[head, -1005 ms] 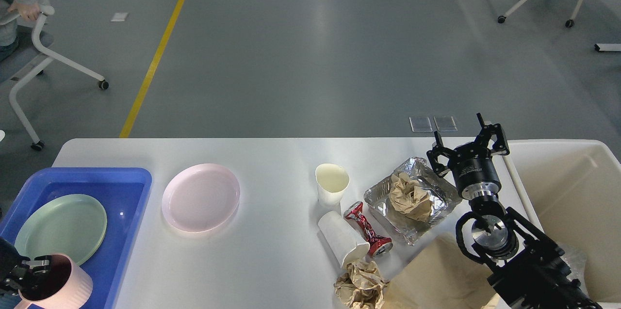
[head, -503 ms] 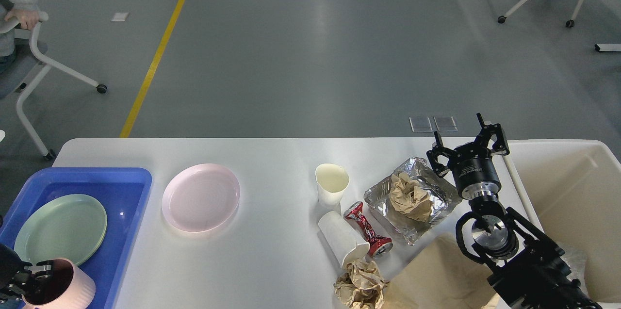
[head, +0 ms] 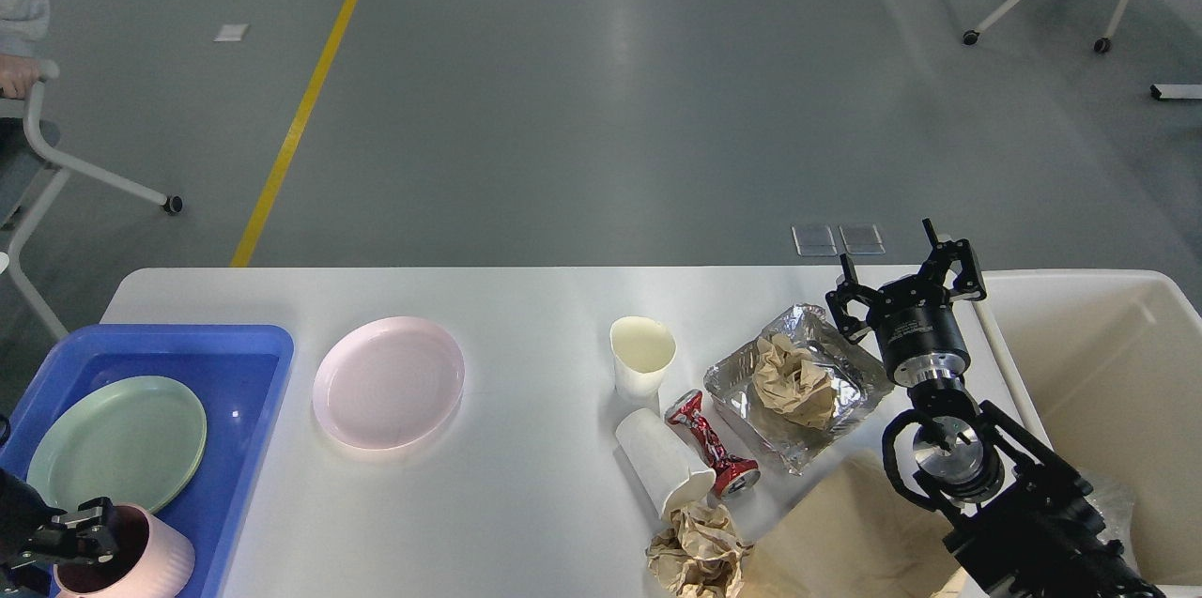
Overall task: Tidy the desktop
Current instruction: 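Open the left gripper and raise it away from the tray, then lower the left gripper to the pink plate rim and grasp it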
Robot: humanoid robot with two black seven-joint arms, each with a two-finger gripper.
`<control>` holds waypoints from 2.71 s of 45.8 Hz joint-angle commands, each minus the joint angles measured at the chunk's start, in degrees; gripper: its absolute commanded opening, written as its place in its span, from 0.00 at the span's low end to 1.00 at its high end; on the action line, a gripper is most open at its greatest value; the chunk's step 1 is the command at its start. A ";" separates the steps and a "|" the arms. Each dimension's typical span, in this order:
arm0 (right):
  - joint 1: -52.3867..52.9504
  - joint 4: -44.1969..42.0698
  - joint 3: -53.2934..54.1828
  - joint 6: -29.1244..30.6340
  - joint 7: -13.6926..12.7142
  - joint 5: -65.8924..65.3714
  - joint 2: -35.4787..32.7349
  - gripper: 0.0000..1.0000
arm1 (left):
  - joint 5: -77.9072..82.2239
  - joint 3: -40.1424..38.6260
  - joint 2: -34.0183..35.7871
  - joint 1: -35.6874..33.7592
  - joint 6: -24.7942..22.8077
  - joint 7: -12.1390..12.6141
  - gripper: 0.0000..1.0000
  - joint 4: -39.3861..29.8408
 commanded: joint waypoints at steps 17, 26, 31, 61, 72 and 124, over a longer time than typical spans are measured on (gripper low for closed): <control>0.02 0.00 0.00 0.00 0.00 -0.09 0.00 1.00 | -6.35 16.31 -3.19 -18.69 -10.94 0.35 0.96 -2.23; 0.02 0.00 0.00 0.00 0.00 -0.09 0.00 1.00 | -14.08 30.56 -10.13 -38.73 -16.39 0.44 0.96 -6.89; 0.02 0.00 0.00 0.00 0.00 -0.09 0.00 1.00 | -17.07 35.22 -15.22 -50.59 -17.71 0.35 0.96 -10.58; 0.02 -0.09 0.00 0.00 0.00 0.00 0.00 1.00 | -46.52 33.82 -42.30 -77.68 -16.49 0.17 0.94 -33.44; 0.02 -0.09 0.00 0.00 0.00 -0.09 0.00 1.00 | -47.40 34.44 -41.51 -77.68 -12.97 0.52 0.94 -33.26; 0.02 0.09 0.00 0.00 0.00 -0.09 0.00 1.00 | -56.45 18.88 -38.88 -21.45 22.18 0.52 0.96 -8.22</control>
